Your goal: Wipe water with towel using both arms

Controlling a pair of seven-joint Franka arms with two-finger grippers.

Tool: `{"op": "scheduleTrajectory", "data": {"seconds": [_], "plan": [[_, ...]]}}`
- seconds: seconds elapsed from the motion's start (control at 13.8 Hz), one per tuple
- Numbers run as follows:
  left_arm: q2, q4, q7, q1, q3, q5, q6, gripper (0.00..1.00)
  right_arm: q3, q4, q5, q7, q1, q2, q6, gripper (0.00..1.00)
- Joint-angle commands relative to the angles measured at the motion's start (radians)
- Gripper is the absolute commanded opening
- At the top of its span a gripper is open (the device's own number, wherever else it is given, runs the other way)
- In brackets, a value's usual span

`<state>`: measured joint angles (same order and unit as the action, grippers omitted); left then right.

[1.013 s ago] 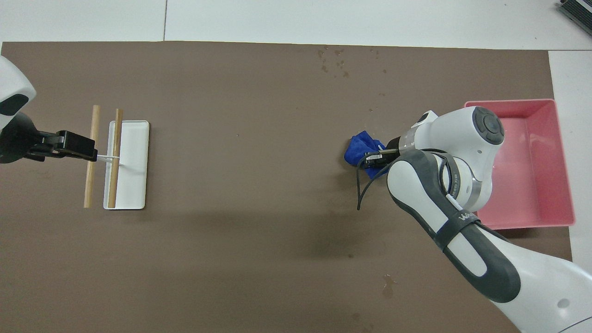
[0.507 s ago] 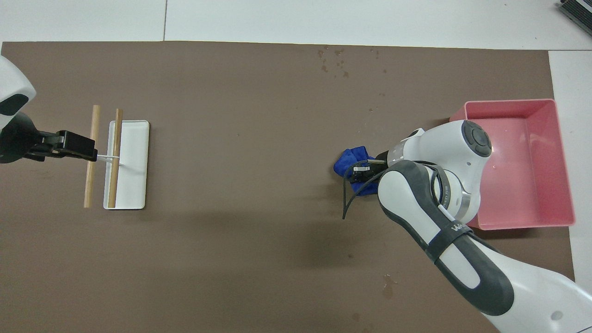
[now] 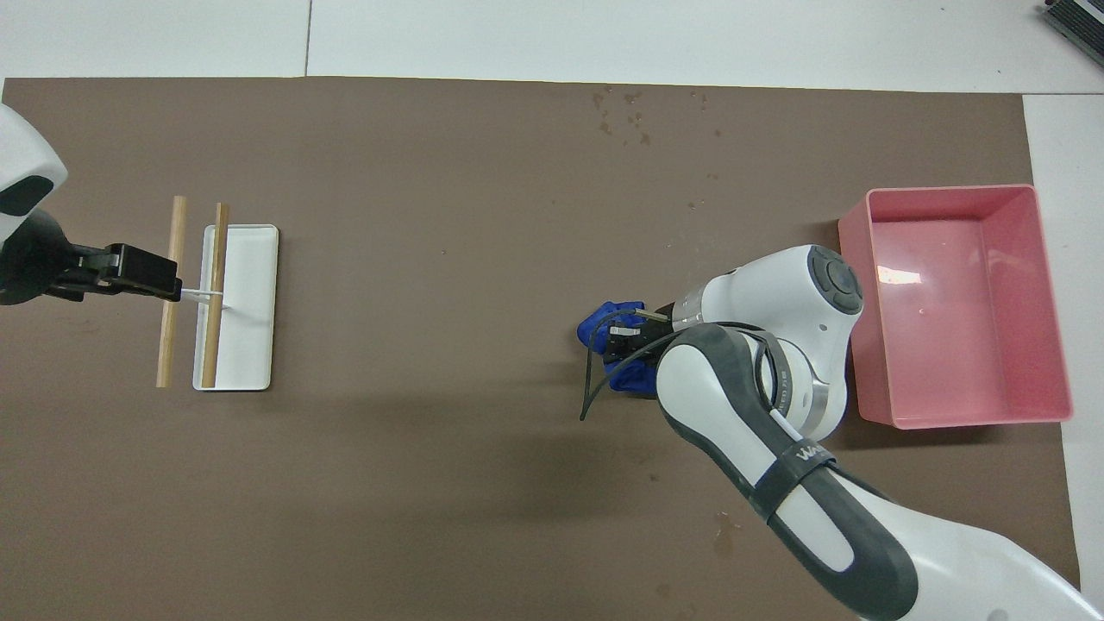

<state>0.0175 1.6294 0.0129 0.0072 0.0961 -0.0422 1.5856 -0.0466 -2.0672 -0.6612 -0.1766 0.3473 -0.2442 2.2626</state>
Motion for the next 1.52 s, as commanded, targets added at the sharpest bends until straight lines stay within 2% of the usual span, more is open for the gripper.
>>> {"op": "scheduleTrajectory", "data": {"seconds": [0.0, 0.22, 0.43, 0.72, 0.87, 1.09, 1.45], "plan": [[0.016, 0.018, -0.007, 0.008, 0.005, 0.012, -0.006, 1.0, -0.003, -0.024, -0.073, -0.064, 0.036, 0.028, 0.034, 0.0], [0.016, 0.018, -0.007, 0.008, 0.005, 0.012, -0.006, 1.0, -0.001, -0.024, -0.143, -0.116, 0.088, 0.023, 0.11, 0.0], [0.016, 0.018, -0.007, 0.008, 0.005, 0.012, -0.006, 1.0, 0.008, -0.065, -0.091, -0.005, 0.087, 0.029, 0.112, 0.0], [0.016, 0.018, -0.007, 0.008, 0.005, 0.012, -0.006, 1.0, 0.01, -0.125, 0.181, 0.168, -0.011, 0.048, 0.109, 0.0], [0.016, 0.018, -0.007, 0.008, 0.005, 0.012, -0.006, 1.0, 0.01, -0.125, 0.274, 0.256, -0.069, 0.046, 0.109, 0.0], [0.016, 0.018, -0.007, 0.008, 0.005, 0.012, -0.006, 1.0, 0.007, -0.122, 0.519, 0.334, -0.152, 0.042, 0.126, 0.0], [0.016, 0.018, -0.007, 0.008, 0.005, 0.012, -0.006, 1.0, 0.007, -0.122, 0.665, 0.463, -0.195, 0.039, 0.132, 0.0]]}}
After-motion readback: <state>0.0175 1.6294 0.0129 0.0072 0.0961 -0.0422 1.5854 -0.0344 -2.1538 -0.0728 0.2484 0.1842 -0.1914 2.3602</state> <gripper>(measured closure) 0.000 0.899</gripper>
